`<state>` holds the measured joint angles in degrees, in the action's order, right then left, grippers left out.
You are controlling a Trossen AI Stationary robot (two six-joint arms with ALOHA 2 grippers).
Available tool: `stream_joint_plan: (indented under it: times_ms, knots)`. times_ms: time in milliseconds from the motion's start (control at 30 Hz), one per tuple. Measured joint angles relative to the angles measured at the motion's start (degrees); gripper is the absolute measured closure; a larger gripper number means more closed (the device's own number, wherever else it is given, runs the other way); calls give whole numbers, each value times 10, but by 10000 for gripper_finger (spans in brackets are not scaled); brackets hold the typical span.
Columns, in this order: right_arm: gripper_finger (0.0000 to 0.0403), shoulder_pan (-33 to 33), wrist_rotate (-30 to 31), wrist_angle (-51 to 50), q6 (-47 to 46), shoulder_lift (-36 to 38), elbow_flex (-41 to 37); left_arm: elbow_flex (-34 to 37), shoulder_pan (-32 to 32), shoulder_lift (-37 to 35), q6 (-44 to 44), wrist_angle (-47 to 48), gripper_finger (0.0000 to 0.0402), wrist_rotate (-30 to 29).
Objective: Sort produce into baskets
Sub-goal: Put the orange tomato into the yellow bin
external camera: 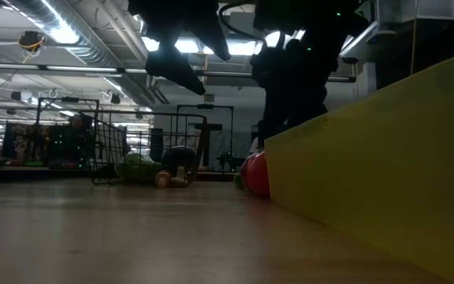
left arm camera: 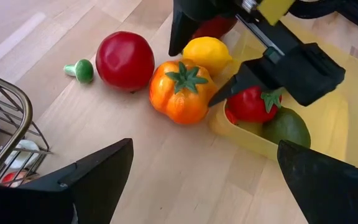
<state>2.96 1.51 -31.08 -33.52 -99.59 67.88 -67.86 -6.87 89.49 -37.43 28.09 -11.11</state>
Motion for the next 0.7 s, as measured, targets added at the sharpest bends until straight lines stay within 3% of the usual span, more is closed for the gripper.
stream_joint_plan:
  times_ms: [700]
  knots:
    - [54,0,4,16,11,-34,1,0,0,0,0,-1,9,0]
